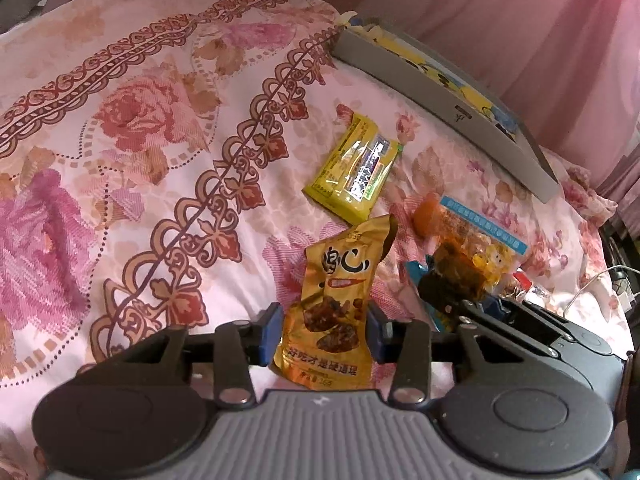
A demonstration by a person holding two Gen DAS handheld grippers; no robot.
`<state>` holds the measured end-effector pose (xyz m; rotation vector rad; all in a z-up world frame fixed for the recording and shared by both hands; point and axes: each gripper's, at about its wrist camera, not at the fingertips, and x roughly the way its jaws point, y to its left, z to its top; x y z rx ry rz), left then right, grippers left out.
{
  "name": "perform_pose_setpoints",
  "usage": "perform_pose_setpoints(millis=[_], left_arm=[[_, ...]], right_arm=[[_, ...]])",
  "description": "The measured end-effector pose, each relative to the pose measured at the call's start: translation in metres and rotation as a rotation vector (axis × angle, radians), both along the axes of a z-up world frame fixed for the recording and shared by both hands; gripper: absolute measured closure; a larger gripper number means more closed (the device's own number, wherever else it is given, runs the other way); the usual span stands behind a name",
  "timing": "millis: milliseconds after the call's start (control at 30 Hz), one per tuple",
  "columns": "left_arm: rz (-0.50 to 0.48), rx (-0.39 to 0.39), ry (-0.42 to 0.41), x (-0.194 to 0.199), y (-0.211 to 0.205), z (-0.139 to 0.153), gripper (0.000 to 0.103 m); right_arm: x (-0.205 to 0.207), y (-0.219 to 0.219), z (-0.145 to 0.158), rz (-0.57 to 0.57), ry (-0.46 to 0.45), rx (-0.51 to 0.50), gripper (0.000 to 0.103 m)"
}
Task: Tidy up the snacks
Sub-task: 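Grasp the gold jerky bag with the left gripper while the right grasps the orange-labelled bag, then lift both held bags and carry them over the grey tray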
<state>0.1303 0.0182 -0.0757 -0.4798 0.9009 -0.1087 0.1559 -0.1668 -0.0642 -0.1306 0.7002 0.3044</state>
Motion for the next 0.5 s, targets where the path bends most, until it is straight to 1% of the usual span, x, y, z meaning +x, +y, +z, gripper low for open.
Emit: perform_pose_setpoints(millis=[100,267,367,500], left_arm=[[0.008,-0.015,-0.013,-0.003,0.002,0.001,0.059],[0.029,-0.062,-0.053,-0.008,0.007,0.004,0.059],[0.04,-0.077,-0.081,-0.011,0.007,0.009,0.059],[0.051,-0.073,-0.12,-0.009,0.005,0.018,0.059]], right_arm=[[0.0,-0.002,0.002,-0.009,-0.002,0.011,0.081],[-0.002,-0.005,0.005,-0.017,-0.008,0.026,0.081],[-0.004,-0.005,0.011,-0.015,-0.034,0.022,0.081],[-0.007,-0.007,0.02,-0.017,-0.075,0.026,0.081]])
